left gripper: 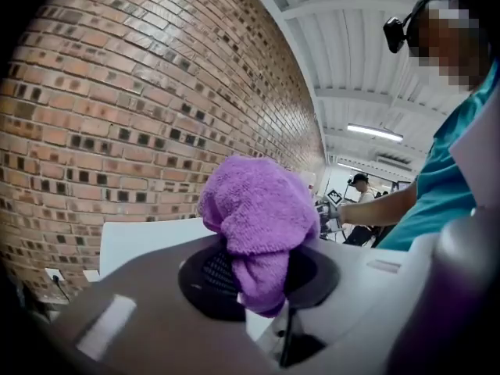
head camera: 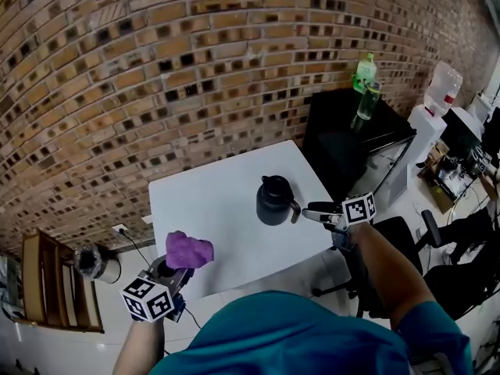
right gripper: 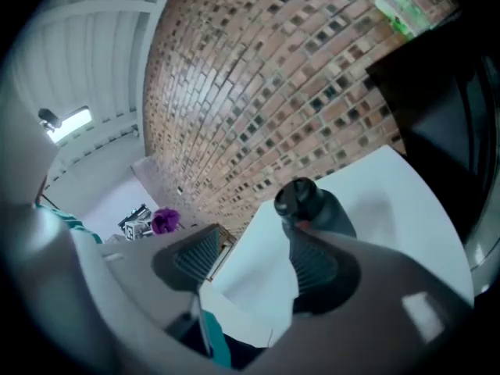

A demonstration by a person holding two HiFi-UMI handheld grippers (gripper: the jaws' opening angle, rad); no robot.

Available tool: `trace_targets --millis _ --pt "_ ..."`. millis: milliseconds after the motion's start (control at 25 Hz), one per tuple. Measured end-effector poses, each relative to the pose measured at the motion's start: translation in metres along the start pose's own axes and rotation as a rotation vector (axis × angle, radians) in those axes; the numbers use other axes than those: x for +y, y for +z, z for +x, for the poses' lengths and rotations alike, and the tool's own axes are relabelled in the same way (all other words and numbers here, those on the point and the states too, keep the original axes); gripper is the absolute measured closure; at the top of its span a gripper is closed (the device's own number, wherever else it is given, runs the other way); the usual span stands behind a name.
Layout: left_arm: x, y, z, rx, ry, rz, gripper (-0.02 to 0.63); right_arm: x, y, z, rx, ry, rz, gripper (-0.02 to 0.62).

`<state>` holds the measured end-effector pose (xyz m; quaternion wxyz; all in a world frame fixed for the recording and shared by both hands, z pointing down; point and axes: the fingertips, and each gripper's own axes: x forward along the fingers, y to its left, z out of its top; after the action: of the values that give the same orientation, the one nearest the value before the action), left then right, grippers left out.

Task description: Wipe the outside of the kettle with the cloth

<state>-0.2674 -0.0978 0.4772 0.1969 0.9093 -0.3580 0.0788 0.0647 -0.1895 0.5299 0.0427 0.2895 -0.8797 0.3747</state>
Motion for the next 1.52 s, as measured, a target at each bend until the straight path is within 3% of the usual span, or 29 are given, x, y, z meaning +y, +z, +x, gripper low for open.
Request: trace_targets --millis 80,160,320,480,640,720,920,1040,1200,1400,1520 --pt "0.008 0.006 0.012 0.008 0.004 -0.010 0.529 -0.022 0.002 0.015 0.059 -0.004 0.012 0.322" --pt "0.012 0.012 0.025 0.012 0.025 -0.012 0.529 -0.037 0.005 0.027 0.127 0.048 0.031 0.322" --pt "0.009 0.017 0.046 0.004 0.106 -0.056 0.529 -0.052 -0.006 0.046 0.290 0.237 0.095 0.322" --pt "-0.003 0.013 0.065 -0.003 0.169 -0.107 0.529 -0.044 -0.019 0.059 0.443 0.498 0.164 0.324" --pt "-0.009 0.008 0.078 0.020 0.198 -0.112 0.529 -0.041 -0.029 0.071 0.544 0.641 0.200 0.413" --pt "-0.009 0.010 0.078 0.021 0.212 -0.111 0.529 -0.039 -0.030 0.072 0.545 0.695 0.224 0.465" --pt "0.004 0.015 0.072 0.022 0.242 -0.117 0.529 -0.040 -0.030 0.070 0.512 0.738 0.251 0.463" --pt "0.006 0.014 0.077 0.032 0.231 -0.120 0.529 -0.037 -0.029 0.070 0.484 0.746 0.270 0.445" --pt "0.007 0.015 0.083 0.043 0.208 -0.110 0.529 -0.042 -0.033 0.071 0.454 0.738 0.246 0.468" --pt "0.007 0.022 0.086 0.044 0.191 -0.094 0.529 -0.030 -0.031 0.057 0.354 0.801 0.280 0.468" --pt "0.009 0.024 0.085 0.042 0.190 -0.091 0.529 -0.024 -0.030 0.055 0.293 0.810 0.238 0.468"
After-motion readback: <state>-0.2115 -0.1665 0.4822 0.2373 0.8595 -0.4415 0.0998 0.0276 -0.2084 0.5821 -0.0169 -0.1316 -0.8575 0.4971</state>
